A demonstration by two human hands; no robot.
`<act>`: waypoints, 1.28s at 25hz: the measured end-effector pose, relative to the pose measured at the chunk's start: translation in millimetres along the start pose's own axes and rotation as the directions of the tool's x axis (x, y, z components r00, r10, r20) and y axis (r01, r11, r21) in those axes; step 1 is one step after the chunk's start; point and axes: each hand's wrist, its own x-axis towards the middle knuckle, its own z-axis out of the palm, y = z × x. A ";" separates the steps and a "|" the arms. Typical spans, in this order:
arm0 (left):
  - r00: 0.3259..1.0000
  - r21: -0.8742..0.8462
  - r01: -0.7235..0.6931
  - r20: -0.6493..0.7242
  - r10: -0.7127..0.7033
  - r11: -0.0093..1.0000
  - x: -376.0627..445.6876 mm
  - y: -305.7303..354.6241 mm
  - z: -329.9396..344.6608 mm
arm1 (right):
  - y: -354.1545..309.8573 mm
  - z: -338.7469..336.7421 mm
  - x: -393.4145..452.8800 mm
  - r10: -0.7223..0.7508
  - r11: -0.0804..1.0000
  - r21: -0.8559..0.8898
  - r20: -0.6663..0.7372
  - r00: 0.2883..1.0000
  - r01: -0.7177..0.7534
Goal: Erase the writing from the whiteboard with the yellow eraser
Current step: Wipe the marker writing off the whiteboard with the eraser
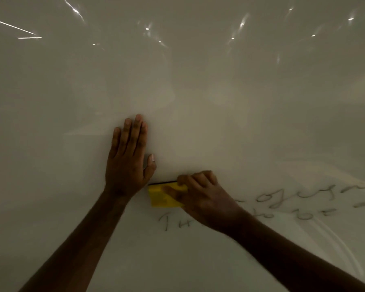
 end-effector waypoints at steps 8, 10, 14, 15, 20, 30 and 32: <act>1.000 0.013 0.009 0.009 -0.009 1.000 -4.0 -0.7 0.4 | 6.5 -5.3 -75.4 -0.136 0.991 0.044 0.189 0.973 0.130; 1.000 0.028 0.007 0.012 -0.007 1.000 -3.6 -0.4 1.6 | 22.2 -19.6 -51.8 -0.052 0.999 0.022 0.139 0.989 0.050; 1.000 0.023 0.009 0.022 -0.009 1.000 -4.7 -1.6 1.3 | -18.5 13.8 -13.0 -0.006 0.998 0.070 0.106 0.994 -0.001; 1.000 0.023 0.011 0.022 -0.011 1.000 -4.8 -2.0 1.4 | -33.3 26.5 -16.8 -0.050 0.996 0.081 0.134 0.990 0.040; 1.000 0.022 0.009 0.020 -0.010 1.000 -4.8 -3.1 1.1 | -33.8 35.4 -71.3 -0.281 0.959 0.109 0.254 0.925 0.262; 1.000 0.026 0.010 0.019 -0.010 1.000 -4.5 -2.9 0.5 | 0.5 1.7 -28.6 -0.017 0.999 0.036 0.086 0.996 0.013; 1.000 0.019 0.010 0.023 -0.010 1.000 -4.2 -2.4 0.1 | -9.0 12.5 -63.3 -0.119 0.993 0.038 0.178 0.977 0.114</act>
